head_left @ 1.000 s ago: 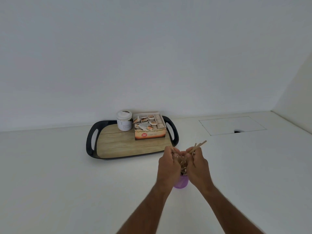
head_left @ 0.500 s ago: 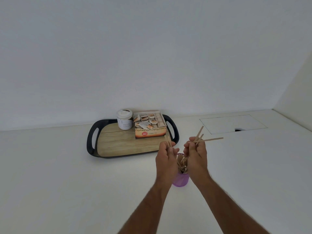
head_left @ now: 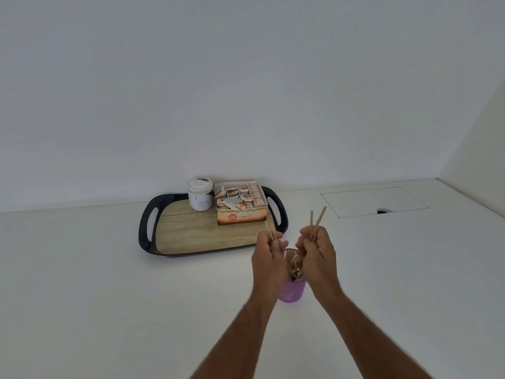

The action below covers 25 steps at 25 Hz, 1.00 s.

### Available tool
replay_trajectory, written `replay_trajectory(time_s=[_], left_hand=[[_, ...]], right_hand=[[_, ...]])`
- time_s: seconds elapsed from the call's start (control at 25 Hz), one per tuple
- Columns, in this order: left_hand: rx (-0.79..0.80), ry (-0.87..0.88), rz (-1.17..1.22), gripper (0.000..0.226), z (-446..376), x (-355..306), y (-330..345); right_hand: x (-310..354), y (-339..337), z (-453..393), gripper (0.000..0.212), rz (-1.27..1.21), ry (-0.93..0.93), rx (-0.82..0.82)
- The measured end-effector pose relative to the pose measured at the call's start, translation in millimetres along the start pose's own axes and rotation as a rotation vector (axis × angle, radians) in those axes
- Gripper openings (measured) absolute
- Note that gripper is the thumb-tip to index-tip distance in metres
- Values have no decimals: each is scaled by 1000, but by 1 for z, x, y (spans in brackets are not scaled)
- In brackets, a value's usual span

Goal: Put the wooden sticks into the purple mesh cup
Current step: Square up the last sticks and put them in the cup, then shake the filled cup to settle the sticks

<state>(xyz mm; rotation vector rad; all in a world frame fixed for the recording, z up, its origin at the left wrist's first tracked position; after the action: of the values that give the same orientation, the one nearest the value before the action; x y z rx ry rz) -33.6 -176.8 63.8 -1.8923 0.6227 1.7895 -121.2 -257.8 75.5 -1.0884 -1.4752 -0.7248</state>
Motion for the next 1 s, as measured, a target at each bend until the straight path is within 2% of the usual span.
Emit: replay_trajectory(time_s=[0.2, 0.44, 0.56, 0.72, 0.84, 0.92, 1.0], left_hand=[[0, 11, -10, 22, 0, -1, 0], [103, -39, 78, 20, 3, 1, -1], [110, 8, 90, 23, 2, -3, -10], [250, 35, -38, 68, 0, 10, -23], [240, 19, -93, 92, -3, 27, -48], [202, -2, -149, 96, -4, 40, -73], [160, -1, -312, 99, -4, 59, -105]], right_hand=[[-1, 6, -3, 13, -205, 116, 9], [-2, 9, -2, 16, -246, 34, 1], [2, 3, -1, 33, -125, -84, 10], [-7, -15, 5, 57, -103, -138, 12], [-42, -27, 20, 76, -125, -95, 21], [-67, -24, 34, 96, -82, -4, 70], [-83, -16, 44, 115, -1, 82, 116]])
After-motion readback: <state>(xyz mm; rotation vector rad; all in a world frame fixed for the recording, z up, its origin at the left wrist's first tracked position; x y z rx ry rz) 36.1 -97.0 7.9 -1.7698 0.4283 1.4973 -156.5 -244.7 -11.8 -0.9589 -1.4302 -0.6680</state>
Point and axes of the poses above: each hand's wrist, its own z-axis away from the middle knuckle, its own y-axis out of the palm, x = y × z, the point moved 4 cm from there along -z, towards the middle knuckle, and after that the axes turned 1 degree about x, right-handed, at the moved point
